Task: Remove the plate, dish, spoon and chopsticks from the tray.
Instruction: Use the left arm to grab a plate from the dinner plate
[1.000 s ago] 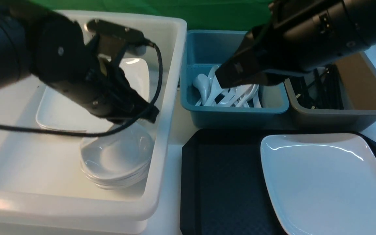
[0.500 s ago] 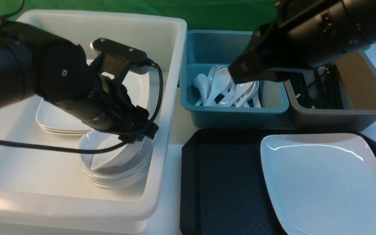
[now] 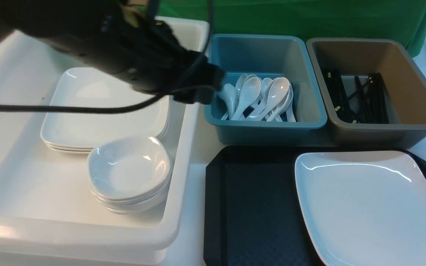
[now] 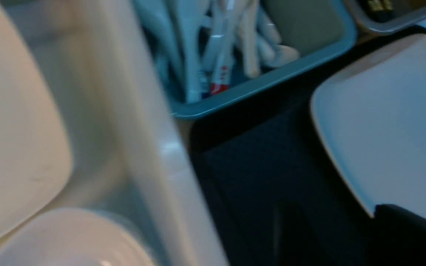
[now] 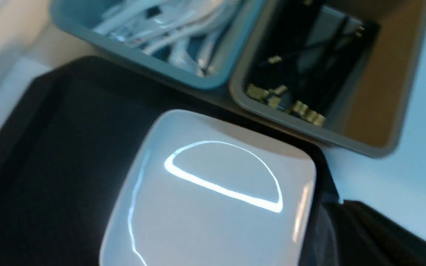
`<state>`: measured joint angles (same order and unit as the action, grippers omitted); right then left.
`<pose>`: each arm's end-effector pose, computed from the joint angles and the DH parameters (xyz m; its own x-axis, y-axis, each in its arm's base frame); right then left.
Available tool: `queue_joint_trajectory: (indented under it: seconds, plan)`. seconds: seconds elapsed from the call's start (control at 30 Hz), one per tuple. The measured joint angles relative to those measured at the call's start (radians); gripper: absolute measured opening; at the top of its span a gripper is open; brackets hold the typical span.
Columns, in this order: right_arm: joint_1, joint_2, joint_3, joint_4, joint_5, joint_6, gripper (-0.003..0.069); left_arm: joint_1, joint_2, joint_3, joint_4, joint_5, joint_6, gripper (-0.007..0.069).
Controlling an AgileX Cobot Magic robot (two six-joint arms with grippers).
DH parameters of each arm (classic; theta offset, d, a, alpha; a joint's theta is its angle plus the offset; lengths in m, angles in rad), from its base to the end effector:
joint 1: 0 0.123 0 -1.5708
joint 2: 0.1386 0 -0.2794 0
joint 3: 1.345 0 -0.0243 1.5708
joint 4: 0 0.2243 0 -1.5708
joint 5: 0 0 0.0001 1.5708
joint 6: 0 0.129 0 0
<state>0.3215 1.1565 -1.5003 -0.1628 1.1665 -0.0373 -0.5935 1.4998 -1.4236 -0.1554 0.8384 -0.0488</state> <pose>0.2077 0.0489 0.4224 -0.6088 -0.3087 -0.7308 -0.2705 0.9468 -0.1746 0.2654 -0.1969 0.3346 -0.6945 0.2857 -0.6604 0.5207 0.8330 -0.1872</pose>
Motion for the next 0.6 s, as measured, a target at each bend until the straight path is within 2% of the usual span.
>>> queue_joint_trajectory:
  seconds: [0.03,0.07,0.13,0.23,0.4,0.5,0.6]
  plan:
    - [-0.036,-0.026,0.035,-0.001,0.0,0.0,0.0029,-0.023,0.025,-0.024,-0.018,0.018,0.0,0.0127]
    - [-0.079,-0.056,0.083,-0.004,0.0,-0.001,0.0029,-0.047,0.068,-0.061,-0.04,0.046,0.0,0.0069]
    - [-0.131,-0.094,0.155,-0.006,0.0,-0.004,0.0029,-0.078,0.127,-0.108,-0.075,0.082,0.0,0.0027]
    - [-0.213,-0.161,0.313,-0.002,-0.002,0.007,0.0028,-0.118,0.258,-0.214,-0.1,0.12,0.0,0.0009]
    - [-0.25,-0.238,0.521,0.072,-0.029,0.028,0.0028,-0.151,0.445,-0.381,-0.106,0.122,0.001,0.0021]
    - [-0.25,-0.259,0.587,0.111,-0.049,0.027,0.0028,-0.157,0.548,-0.469,-0.106,0.122,0.001,0.0077]
    - [-0.25,-0.261,0.598,0.117,-0.052,0.027,0.0027,-0.157,0.643,-0.535,-0.1,0.118,-0.004,0.0178]
